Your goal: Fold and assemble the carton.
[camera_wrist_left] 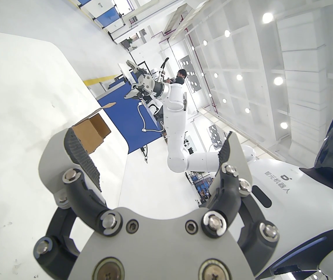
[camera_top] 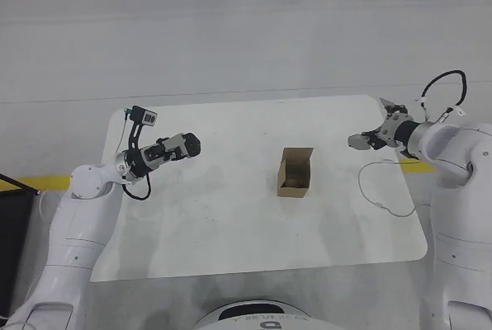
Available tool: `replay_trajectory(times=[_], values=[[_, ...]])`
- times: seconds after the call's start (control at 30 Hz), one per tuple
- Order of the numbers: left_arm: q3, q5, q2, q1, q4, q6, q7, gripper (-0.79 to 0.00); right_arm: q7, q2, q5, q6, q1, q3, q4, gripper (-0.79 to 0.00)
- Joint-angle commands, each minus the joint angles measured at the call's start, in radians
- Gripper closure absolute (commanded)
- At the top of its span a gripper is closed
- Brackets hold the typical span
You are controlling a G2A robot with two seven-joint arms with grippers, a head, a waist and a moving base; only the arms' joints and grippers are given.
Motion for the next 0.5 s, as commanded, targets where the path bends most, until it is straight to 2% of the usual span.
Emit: replay_trajectory(times=[0.0, 0.1, 0.13, 0.23, 0.33, 0.43, 0.47], values=[[0.0, 0.0, 0.0, 0.0, 0.0, 0.0, 0.0, -0.785, 0.013, 0.001, -0.015, 0.0, -0.005, -0.017, -0.018, -0.785], [0.0, 0.0, 0.0, 0.0, 0.0, 0.0, 0.0, -0.785, 0.115, 0.03, -0.216, 0.0, -0.036, -0.125, -0.159, -0.785], [0.0, 0.0, 0.0, 0.0, 0.0, 0.0, 0.0, -0.785, 0.201, 0.047, -0.298, 0.0, -0.052, -0.157, -0.197, -0.785], [0.0, 0.0, 0.0, 0.0, 0.0, 0.0, 0.0, -0.785, 0.516, 0.097, -0.55, 0.0, -0.096, -0.152, -0.256, -0.785], [0.0, 0.0, 0.0, 0.0, 0.0, 0.0, 0.0, -0.785, 0.847, 0.142, -0.798, -0.003, -0.134, -0.137, -0.259, -0.785], [0.0, 0.0, 0.0, 0.0, 0.0, 0.0, 0.0, -0.785, 1.078, 0.175, -1.01, -0.073, -0.159, -0.158, -0.223, -0.785], [0.0, 0.0, 0.0, 0.0, 0.0, 0.0, 0.0, -0.785, 1.194, 0.191, -1.109, -0.115, -0.167, -0.18, -0.209, -0.785]])
